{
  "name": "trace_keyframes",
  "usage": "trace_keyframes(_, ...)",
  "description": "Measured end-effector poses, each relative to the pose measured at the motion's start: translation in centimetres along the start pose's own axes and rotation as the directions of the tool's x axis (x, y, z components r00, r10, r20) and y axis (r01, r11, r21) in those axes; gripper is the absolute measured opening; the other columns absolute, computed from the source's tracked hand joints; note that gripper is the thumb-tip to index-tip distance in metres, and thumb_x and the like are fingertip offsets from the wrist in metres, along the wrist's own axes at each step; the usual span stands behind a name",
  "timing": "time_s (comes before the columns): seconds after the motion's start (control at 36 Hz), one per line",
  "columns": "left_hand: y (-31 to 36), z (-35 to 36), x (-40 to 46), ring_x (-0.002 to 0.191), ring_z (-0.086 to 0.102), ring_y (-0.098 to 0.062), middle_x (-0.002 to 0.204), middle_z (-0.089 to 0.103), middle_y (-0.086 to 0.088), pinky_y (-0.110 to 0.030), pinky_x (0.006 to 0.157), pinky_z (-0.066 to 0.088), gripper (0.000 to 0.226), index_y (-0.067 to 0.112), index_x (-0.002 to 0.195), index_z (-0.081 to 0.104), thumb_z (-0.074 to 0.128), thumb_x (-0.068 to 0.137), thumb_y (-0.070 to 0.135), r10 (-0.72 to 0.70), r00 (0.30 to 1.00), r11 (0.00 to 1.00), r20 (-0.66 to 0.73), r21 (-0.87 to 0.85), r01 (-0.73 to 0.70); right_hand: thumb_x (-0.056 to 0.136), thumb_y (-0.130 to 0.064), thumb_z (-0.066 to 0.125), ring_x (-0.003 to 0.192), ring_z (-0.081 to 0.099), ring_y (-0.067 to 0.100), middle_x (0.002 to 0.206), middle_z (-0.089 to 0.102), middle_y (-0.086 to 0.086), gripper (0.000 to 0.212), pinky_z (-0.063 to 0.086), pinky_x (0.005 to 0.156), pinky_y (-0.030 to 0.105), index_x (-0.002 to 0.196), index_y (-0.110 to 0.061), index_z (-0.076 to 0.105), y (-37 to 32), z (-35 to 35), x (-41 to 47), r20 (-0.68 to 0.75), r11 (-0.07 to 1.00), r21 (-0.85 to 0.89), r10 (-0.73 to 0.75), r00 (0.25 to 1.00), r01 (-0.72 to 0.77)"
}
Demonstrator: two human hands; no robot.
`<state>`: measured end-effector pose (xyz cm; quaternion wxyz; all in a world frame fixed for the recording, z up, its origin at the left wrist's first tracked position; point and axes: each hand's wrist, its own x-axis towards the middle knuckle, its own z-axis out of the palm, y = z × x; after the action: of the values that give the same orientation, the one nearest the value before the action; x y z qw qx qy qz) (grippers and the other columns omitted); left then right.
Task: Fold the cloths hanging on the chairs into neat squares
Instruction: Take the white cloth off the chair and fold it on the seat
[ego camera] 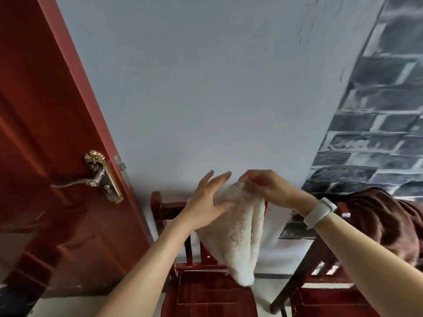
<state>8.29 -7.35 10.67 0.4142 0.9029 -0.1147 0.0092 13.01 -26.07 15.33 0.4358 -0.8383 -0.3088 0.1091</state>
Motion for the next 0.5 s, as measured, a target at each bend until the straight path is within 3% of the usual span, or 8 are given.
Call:
trace_keyframes(0.03,0.8,0.6,0.5,0.123,0.034,0.006,0.116,0.041,0.041,-0.023,0.102,0.031,0.032,0.041,0.116,0.054,0.061,0.086,0.033,-0.016,1.0,1.0,0.009,-0.019,0.016,0.091,-0.002,0.049,0.076,0.059,0.013,0.088,0.067,0.009,0.015,0.048,0.075,0.027,0.093,-0.008,0.063,0.0,-0.8,-0.7,-0.021,1.0,-0.007,0.001,1.0,-0.001)
trace_keyframes(0.06,1.9,1.0,0.9,0.096,0.053,0.002,0.09,0.057,0.03,-0.025,0.085,0.042,0.003,0.034,0.087,0.063,0.061,0.086,0.034,-0.009,1.0,0.999,0.008,-0.043,0.009,0.09,-0.002,0.051,0.073,0.057,0.012,0.086,0.067,0.008,0.015,0.047,0.073,0.028,0.09,-0.011,0.063,0.1,-1.5,-1.4,-0.057,1.0,-0.012,0.01,0.998,-0.01)
trace_keyframes(0.08,2.7,1.6,1.2,0.066,0.05,-0.002,0.064,0.051,0.018,-0.027,0.066,0.04,0.024,0.023,0.065,0.054,0.06,0.086,0.035,-0.013,1.0,0.999,-0.017,-0.044,0.012,0.089,-0.004,0.053,0.072,0.057,0.012,0.084,0.067,0.008,0.013,0.047,0.071,0.029,0.088,-0.014,0.062,0.3,-2.1,-2.0,-0.11,0.999,-0.023,0.027,0.994,-0.03)
trace_keyframes(0.14,4.2,2.9,1.7,0.05,0.033,-0.006,0.054,0.037,0.008,-0.024,0.054,0.029,0.039,0.01,0.058,0.044,0.059,0.087,0.031,-0.012,0.999,0.998,-0.034,-0.067,0.01,0.087,-0.01,0.057,0.072,0.057,0.012,0.082,0.065,0.004,0.008,0.046,0.068,0.022,0.089,-0.018,0.059,1.4,-2.8,-3.3,-0.245,0.994,-0.059,0.075,0.967,-0.092)
trace_keyframes(0.19,6.0,3.7,1.7,0.049,0.036,-0.004,0.055,0.043,0.005,-0.019,0.052,0.029,0.033,0.005,0.064,0.051,0.059,0.087,0.028,0.008,0.996,0.999,-0.091,-0.044,-0.012,0.086,-0.013,0.06,0.075,0.056,0.009,0.086,0.06,-0.003,0.011,0.043,0.067,0.011,0.094,-0.019,0.056,3.1,-2.6,-4.8,-0.407,0.989,-0.036,0.118,0.906,-0.145)
trace_keyframes(0.28,7.3,4.7,1.9,0.066,0.054,-0.006,0.071,0.062,0.004,-0.019,0.064,0.039,0.012,0.016,0.082,0.064,0.063,0.083,0.027,-0.015,0.985,1.0,-0.172,-0.029,0.011,0.085,-0.018,0.061,0.082,0.055,0.009,0.096,0.058,-0.002,0.013,0.043,0.074,0.02,0.097,-0.018,0.055,5.7,-1.2,-7.9,-0.548,0.985,0.063,0.171,0.819,-0.163)
trace_keyframes(0.42,8.7,6.1,1.3,0.083,0.063,-0.011,0.083,0.069,0.002,-0.026,0.077,0.048,0.011,0.016,0.089,0.067,0.064,0.083,0.024,-0.067,0.961,0.994,-0.268,-0.1,0.042,0.084,-0.033,0.063,0.093,0.053,0.002,0.103,0.054,-0.013,0.034,0.04,0.081,0.018,0.113,-0.03,0.048,8.5,3.3,-11.9,-0.122,0.963,0.085,0.266,0.956,-0.257)
trace_keyframes(0.5,9.3,6.6,0.6,0.078,0.062,-0.009,0.08,0.067,0.004,-0.02,0.07,0.047,0.011,0.014,0.089,0.066,0.064,0.083,0.023,-0.041,0.947,0.995,-0.319,-0.102,0.009,0.086,-0.033,0.059,0.087,0.057,0.007,0.097,0.059,-0.008,0.014,0.043,0.073,0.018,0.096,-0.034,0.05,9.1,5.2,-11.8,-0.176,0.948,0.1,0.316,0.932,-0.302)
